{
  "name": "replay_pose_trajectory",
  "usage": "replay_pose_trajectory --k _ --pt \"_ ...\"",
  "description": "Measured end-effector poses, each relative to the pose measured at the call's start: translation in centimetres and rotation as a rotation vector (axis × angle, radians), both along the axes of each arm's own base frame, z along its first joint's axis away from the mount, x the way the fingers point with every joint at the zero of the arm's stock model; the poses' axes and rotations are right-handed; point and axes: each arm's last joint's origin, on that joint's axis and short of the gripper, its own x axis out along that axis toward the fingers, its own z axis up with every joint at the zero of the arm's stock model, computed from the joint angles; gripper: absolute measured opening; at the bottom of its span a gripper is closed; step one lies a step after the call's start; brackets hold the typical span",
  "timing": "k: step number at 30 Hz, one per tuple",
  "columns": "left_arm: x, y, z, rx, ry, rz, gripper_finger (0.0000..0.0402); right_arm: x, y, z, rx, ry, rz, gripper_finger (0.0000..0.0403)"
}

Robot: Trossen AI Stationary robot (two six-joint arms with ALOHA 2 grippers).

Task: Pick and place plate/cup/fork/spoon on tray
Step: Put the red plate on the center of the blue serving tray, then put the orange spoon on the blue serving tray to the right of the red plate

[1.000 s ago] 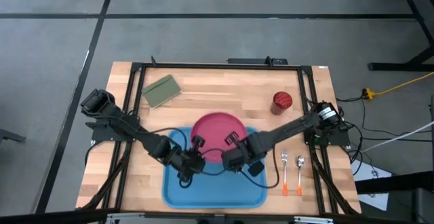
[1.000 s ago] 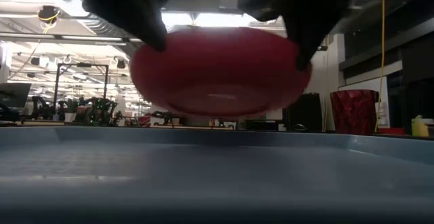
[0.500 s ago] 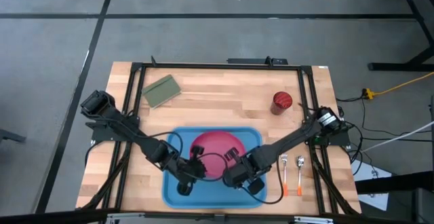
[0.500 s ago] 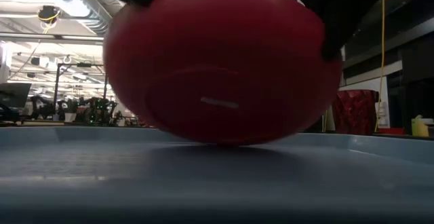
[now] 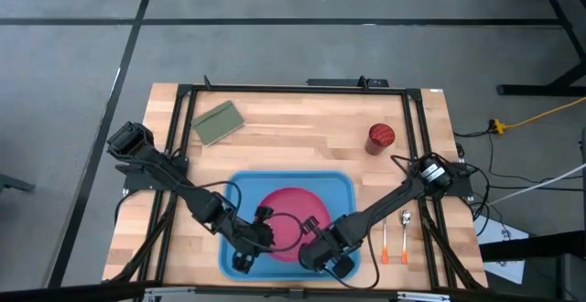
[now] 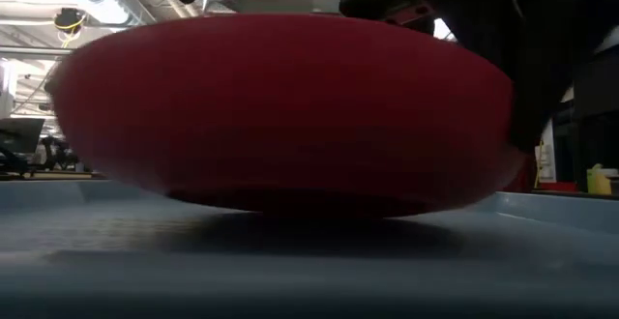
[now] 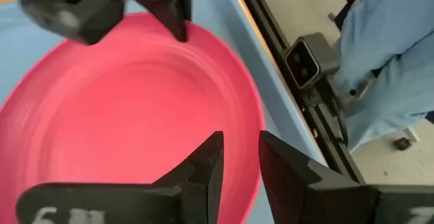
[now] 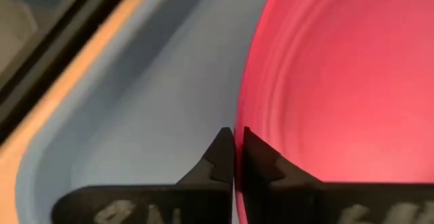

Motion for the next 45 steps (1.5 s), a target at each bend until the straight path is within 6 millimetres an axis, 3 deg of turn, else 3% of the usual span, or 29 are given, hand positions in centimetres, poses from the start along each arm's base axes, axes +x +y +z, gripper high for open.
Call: replay_pose_trajectory --k 6,15,33,40,45 --pt "0.0 0.0 0.0 0.002 0.003 0.001 0.0084 -0.1 1.4 -0.7 0.038 -0.019 0.005 0.0025" --pt "0.0 0.1 0.0 0.008 -0.002 0.007 0.0083 -0.3 2.9 -0.1 0.086 -0.068 0.032 0.0040" --pt "0.0 0.1 -0.1 -0.003 0.002 0.027 0.0083 -0.2 2.9 0.6 0.080 -0.056 0.007 0.0075" --pt "0.1 0.2 0.0 0.019 -0.016 0.054 0.0083 -0.5 2.6 5.5 0.039 0.035 -0.067 0.0073" --pt "0.1 0.2 -0.1 0.021 -0.014 0.052 0.0083 -0.4 2.7 9.3 0.125 0.038 -0.275 0.0073"
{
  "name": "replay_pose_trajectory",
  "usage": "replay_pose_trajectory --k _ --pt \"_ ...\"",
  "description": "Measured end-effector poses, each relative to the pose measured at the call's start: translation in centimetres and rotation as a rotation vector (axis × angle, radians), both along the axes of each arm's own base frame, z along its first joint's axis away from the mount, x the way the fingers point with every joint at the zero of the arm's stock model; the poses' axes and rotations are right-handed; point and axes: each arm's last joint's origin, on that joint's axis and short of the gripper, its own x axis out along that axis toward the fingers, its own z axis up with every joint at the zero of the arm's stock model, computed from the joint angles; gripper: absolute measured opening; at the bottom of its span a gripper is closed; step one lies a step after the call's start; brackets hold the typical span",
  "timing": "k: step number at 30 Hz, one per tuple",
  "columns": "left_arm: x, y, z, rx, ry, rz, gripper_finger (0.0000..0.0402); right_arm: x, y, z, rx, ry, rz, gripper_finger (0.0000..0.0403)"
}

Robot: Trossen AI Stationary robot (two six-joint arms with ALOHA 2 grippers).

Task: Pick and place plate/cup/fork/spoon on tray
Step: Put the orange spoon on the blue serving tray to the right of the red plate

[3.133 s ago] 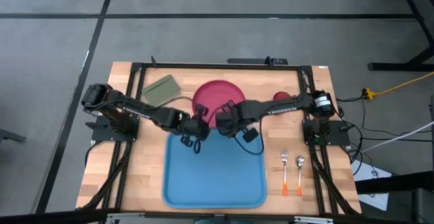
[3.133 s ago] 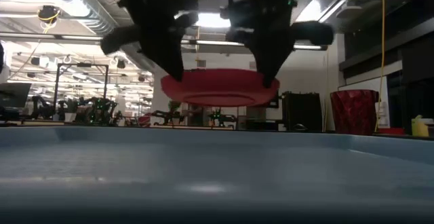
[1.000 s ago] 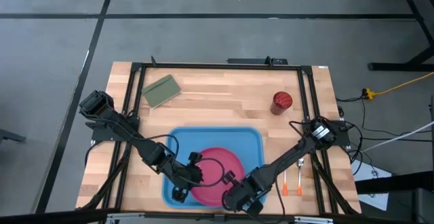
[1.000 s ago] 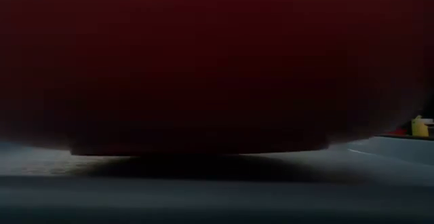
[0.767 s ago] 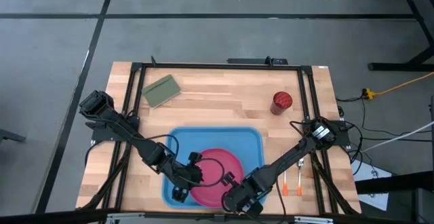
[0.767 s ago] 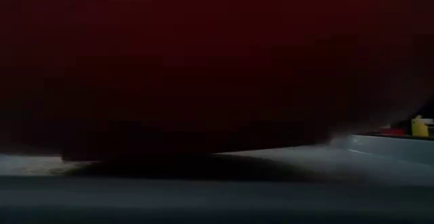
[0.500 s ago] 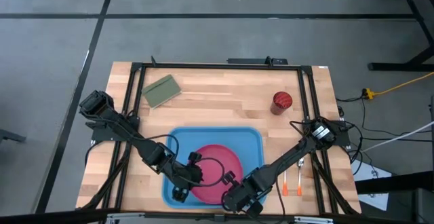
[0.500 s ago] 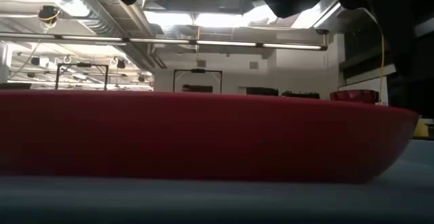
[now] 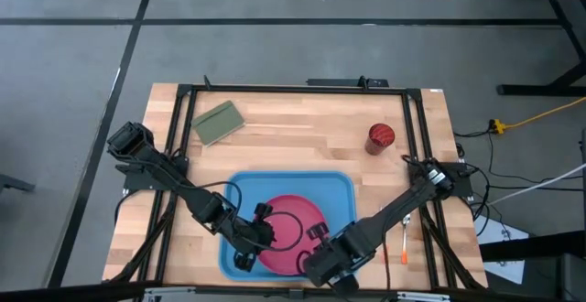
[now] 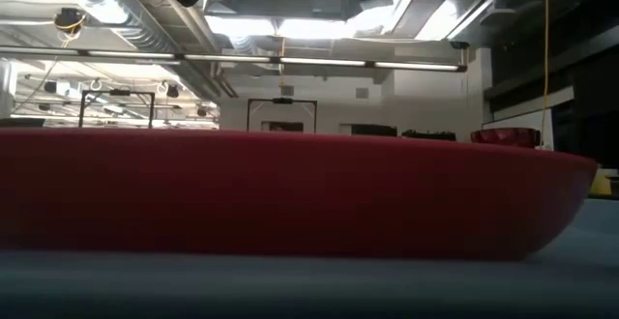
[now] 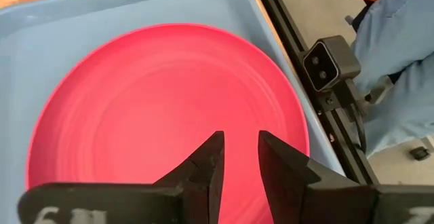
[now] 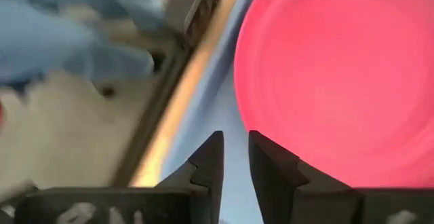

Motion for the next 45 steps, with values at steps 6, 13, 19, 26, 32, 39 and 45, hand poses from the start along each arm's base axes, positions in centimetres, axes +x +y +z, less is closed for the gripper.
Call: replay_pose_trajectory --k 6,13,19,26,32,39,45 --pt "0.0 0.0 0.0 0.011 -0.005 -0.007 0.0083 0.4 0.3 2.9 0.118 -0.056 -0.142 0.0073" --pt "0.3 1.3 0.0 -0.088 0.093 -0.071 0.0083 -0.1 0.1 4.0 -0.027 -0.138 -0.070 0.0073" --pt "-0.6 4.2 3.4 -0.173 0.090 -0.092 0.0083 -1.5 -0.8 3.5 -0.196 -0.069 -0.239 0.0073" --pt "-5.2 8.4 9.1 -0.161 -0.037 -0.098 0.0083 -3.3 -1.4 3.7 -0.303 0.013 -0.342 0.0073" --pt "-10.2 10.9 11.3 -0.101 -0.230 -0.185 0.0083 -4.5 -1.8 5.6 -0.319 -0.061 -0.352 0.0073" --pt "-15.1 13.3 8.6 -0.170 -0.318 -0.098 0.0083 -5.7 -2.4 7.5 -0.323 -0.127 -0.336 0.0073" --pt "-17.8 14.8 5.5 -0.198 -0.457 -0.040 0.0083 -6.3 -2.5 8.2 -0.311 -0.138 -0.328 0.0073"
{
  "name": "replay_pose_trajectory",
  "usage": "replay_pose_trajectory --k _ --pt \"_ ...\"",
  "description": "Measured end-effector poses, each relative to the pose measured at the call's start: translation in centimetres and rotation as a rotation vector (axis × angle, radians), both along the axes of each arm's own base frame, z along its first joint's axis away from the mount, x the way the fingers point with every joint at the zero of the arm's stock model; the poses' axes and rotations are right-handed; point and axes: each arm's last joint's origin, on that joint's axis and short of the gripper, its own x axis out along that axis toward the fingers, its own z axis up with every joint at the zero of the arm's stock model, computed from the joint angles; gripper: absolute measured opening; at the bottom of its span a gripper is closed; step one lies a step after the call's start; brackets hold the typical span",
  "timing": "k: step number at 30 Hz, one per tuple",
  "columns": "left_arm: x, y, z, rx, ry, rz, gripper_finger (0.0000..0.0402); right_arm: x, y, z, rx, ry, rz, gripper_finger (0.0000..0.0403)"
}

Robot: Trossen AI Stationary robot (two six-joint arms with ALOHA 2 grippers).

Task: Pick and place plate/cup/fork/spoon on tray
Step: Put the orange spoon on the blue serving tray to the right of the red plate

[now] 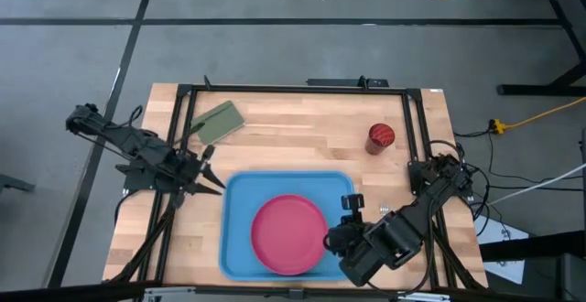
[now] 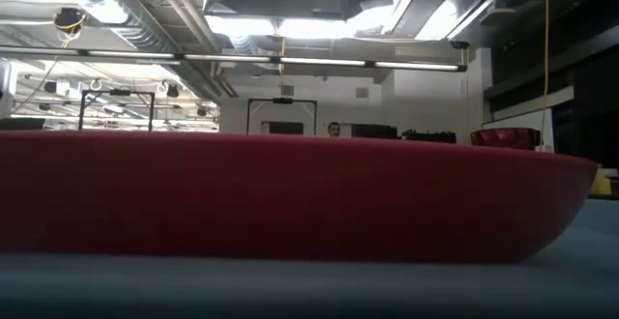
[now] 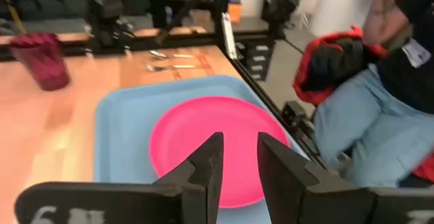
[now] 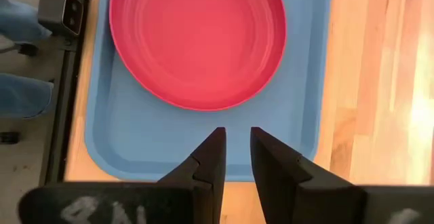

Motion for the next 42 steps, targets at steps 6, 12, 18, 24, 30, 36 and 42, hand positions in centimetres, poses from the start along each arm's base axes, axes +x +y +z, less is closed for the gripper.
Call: replay_pose_trajectory --k 6,12,18,24,30,36,42 --pt "-2.0 1.1 -2.5 -0.045 -0.057 0.067 0.0083 -0.3 0.2 0.0 -0.003 0.017 0.021 0.0073" --pt "-3.6 1.9 -4.2 -0.151 -0.107 0.106 0.0083 -1.6 -0.7 2.0 0.022 -0.001 0.095 0.0073" --pt "-4.4 2.3 -5.9 -0.198 -0.227 0.106 0.0083 -4.2 -3.0 5.9 0.115 -0.100 0.068 0.0073" --pt "-3.6 2.0 -7.1 -0.169 -0.347 0.121 0.0083 -5.8 -4.6 8.6 0.154 -0.248 0.052 0.0073" --pt "-2.9 1.8 -8.9 -0.208 -0.399 0.136 0.0083 -6.6 -5.4 9.6 0.138 -0.281 0.089 0.0073" --pt "-2.7 1.7 -9.9 -0.223 -0.412 0.149 0.0083 -7.9 -6.3 10.6 0.188 -0.272 0.135 0.0073" --pt "-2.6 1.8 -10.1 -0.110 -0.420 0.169 0.0083 -10.0 -8.3 12.3 0.221 -0.308 0.129 0.0073"
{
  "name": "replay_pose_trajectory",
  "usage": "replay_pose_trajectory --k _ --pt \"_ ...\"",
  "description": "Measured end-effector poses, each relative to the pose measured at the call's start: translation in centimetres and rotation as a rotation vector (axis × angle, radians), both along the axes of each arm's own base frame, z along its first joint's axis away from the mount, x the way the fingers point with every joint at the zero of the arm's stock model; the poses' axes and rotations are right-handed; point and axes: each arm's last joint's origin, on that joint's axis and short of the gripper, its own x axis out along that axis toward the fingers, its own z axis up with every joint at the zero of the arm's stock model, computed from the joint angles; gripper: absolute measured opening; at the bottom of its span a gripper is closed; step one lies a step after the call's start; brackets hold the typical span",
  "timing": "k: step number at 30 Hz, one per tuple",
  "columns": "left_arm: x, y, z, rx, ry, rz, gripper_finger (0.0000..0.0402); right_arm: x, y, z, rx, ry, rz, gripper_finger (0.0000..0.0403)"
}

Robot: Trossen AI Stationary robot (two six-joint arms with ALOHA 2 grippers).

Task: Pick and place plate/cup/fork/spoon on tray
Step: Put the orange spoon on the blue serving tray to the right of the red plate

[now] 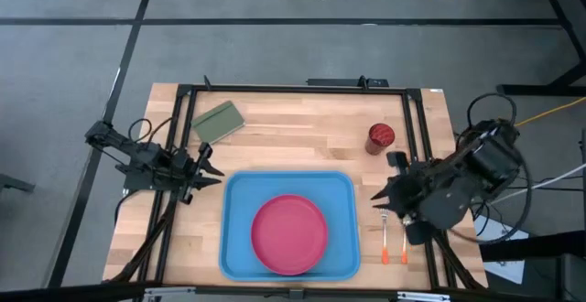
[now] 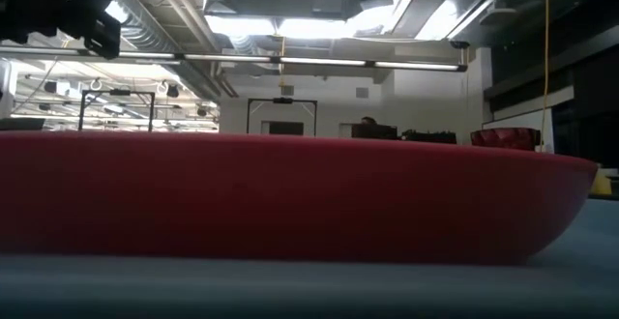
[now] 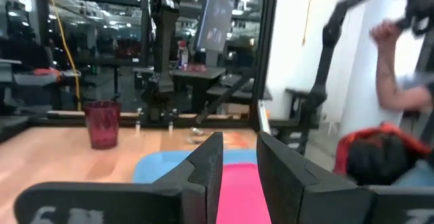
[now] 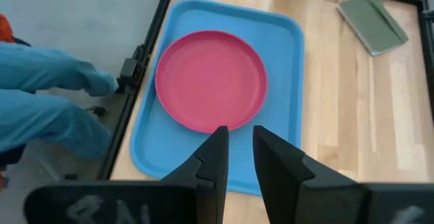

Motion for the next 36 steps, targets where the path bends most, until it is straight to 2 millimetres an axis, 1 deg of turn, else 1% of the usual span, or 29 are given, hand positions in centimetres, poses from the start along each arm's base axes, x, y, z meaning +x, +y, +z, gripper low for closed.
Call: replay_pose_trajectory --k 5,9,13,15,18,23,26,31,36 --pt "0.2 0.0 -1.5 0.059 0.145 -0.020 0.0083 -1.5 -1.4 1.2 0.037 -0.040 0.000 0.0073" --pt "0.3 0.1 -1.7 0.081 0.160 -0.036 0.0083 -2.2 -2.0 1.6 0.046 -0.053 0.004 0.0073" --pt "0.5 0.4 -1.7 0.174 0.141 0.015 0.0083 -2.8 -2.4 1.7 0.051 -0.038 0.017 0.0073" --pt "0.5 0.6 -1.7 0.192 0.139 0.040 0.0083 -2.9 -2.5 1.8 0.048 -0.041 0.023 0.0073" --pt "0.6 0.9 -1.7 0.167 0.147 0.052 0.0083 -3.2 -2.8 2.0 0.032 -0.050 0.056 0.0073" --pt "0.6 0.7 -1.8 0.097 0.174 -0.030 0.0083 -4.2 -3.8 2.6 0.049 -0.078 0.055 0.0073" --pt "0.5 0.6 -1.9 0.104 0.177 -0.070 0.0083 -5.0 -4.7 3.1 0.036 -0.126 0.021 0.0073" --pt "0.5 0.6 -1.9 0.107 0.177 -0.067 0.0083 -6.1 -5.8 3.7 0.038 -0.175 -0.008 0.0073" --pt "0.5 0.6 -1.9 0.011 0.201 -0.077 0.0083 -6.8 -6.4 4.0 0.054 -0.190 -0.011 0.0073"
